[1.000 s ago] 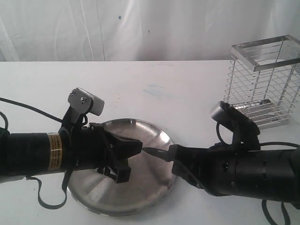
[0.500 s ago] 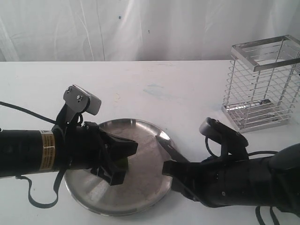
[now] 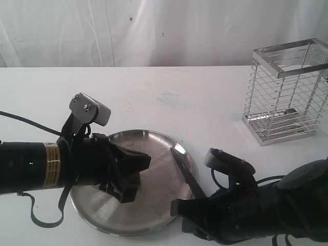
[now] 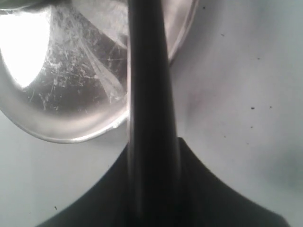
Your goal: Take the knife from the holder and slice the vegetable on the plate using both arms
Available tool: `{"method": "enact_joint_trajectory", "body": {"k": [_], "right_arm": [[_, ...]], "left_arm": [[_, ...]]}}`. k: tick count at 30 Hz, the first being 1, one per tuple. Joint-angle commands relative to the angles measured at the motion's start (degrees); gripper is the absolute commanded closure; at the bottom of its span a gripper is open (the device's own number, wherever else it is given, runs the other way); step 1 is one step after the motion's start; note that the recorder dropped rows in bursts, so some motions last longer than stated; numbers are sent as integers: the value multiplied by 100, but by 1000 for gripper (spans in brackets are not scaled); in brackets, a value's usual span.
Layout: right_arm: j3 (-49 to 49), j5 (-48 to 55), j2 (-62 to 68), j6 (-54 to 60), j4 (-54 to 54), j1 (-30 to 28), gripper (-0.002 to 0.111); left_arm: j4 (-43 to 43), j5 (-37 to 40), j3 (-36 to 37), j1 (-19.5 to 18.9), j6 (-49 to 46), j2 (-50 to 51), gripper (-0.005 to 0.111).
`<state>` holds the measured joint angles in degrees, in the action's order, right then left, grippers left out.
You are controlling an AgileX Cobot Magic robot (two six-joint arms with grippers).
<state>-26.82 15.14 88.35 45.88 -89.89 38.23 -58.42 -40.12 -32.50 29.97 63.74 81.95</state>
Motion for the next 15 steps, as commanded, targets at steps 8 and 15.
{"method": "enact_joint_trajectory", "body": {"k": [8,15], "right_arm": [[13,-23,203,47,-30,-2,95],[13,-129,203,47,-30,-2,88]], "left_arm": [[-106,-42,-18,-13,45,-61,107],[-122,-42,-18,-13,52,-61,107]]}}
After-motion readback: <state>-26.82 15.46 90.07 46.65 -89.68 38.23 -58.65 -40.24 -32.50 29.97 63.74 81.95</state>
